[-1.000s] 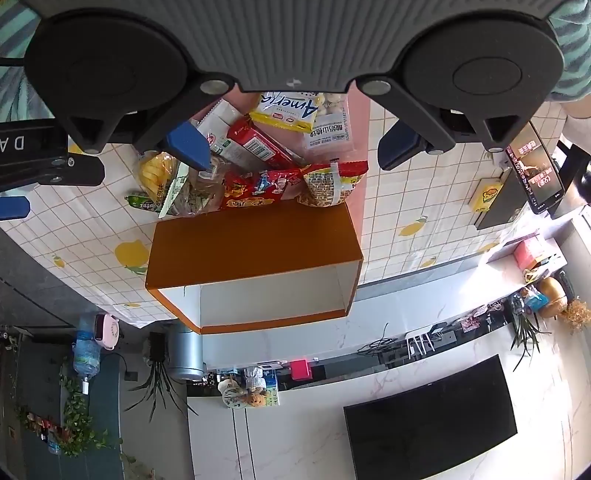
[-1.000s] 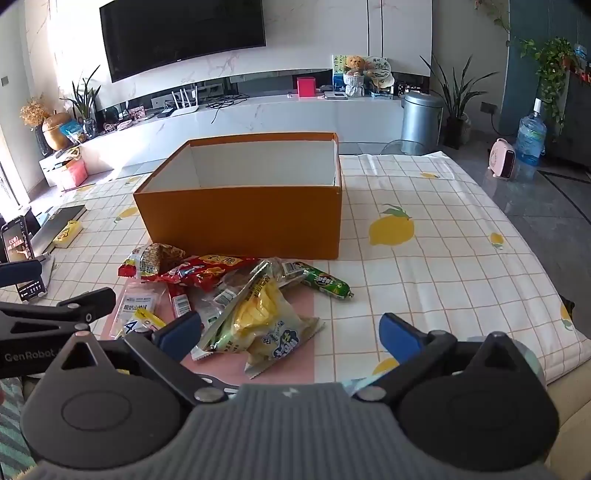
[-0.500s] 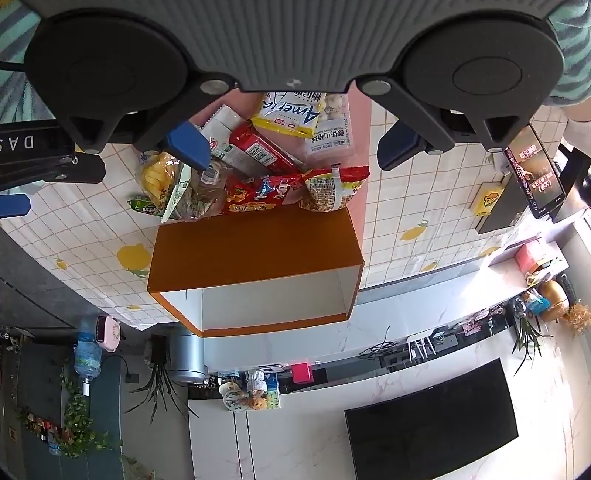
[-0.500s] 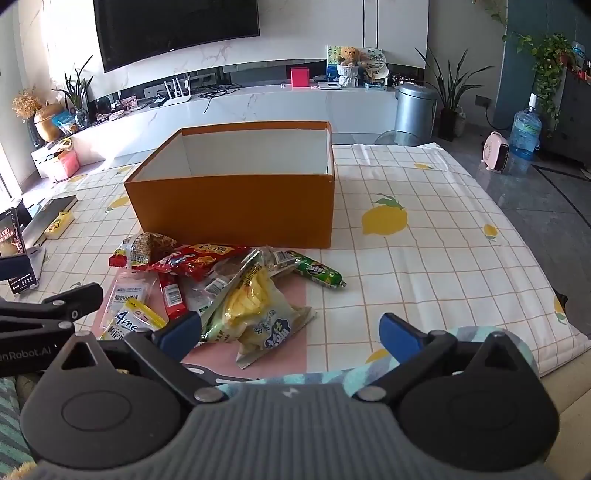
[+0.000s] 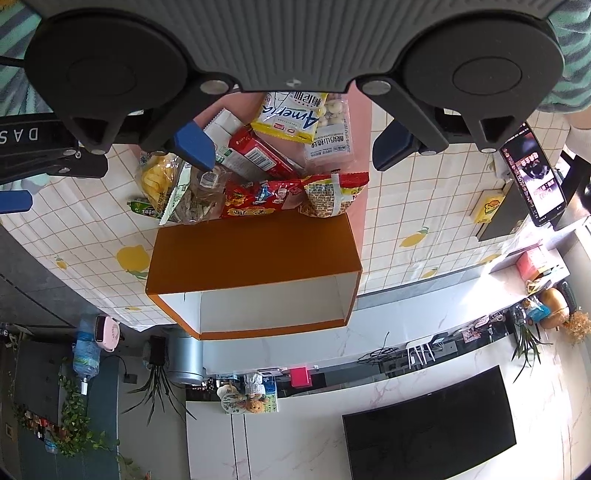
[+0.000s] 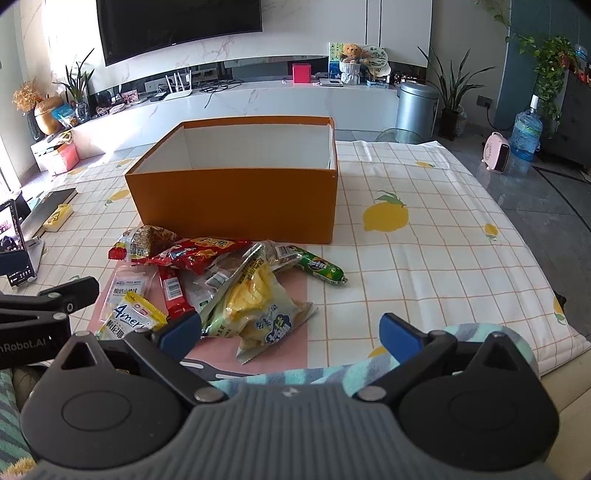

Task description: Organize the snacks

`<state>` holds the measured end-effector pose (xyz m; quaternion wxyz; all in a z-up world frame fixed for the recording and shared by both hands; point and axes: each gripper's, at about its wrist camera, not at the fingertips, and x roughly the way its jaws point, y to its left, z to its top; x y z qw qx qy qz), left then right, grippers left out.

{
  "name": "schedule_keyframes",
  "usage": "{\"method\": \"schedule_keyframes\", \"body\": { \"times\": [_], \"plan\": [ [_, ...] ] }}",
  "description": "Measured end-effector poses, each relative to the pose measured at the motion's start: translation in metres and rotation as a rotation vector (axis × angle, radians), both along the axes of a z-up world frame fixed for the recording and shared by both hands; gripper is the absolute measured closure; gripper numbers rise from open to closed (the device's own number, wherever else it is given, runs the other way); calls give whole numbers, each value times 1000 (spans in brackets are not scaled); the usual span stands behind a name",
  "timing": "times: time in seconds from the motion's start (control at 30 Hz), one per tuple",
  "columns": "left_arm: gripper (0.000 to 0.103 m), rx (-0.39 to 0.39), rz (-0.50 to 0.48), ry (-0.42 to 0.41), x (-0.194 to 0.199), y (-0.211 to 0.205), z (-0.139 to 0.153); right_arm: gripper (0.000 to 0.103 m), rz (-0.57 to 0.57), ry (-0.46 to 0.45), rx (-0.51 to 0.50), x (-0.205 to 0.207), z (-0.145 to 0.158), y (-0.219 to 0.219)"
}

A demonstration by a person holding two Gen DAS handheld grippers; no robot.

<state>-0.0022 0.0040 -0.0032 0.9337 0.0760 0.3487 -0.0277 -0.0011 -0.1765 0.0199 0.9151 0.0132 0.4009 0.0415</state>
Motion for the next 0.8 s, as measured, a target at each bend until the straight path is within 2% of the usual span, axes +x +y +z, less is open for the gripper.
{"method": "schedule_keyframes", "body": {
  "times": [0.8],
  "plan": [
    [0, -7, -10, 2, -3, 0, 2, 4, 15, 2, -3, -1, -1, 3]
  ]
}}
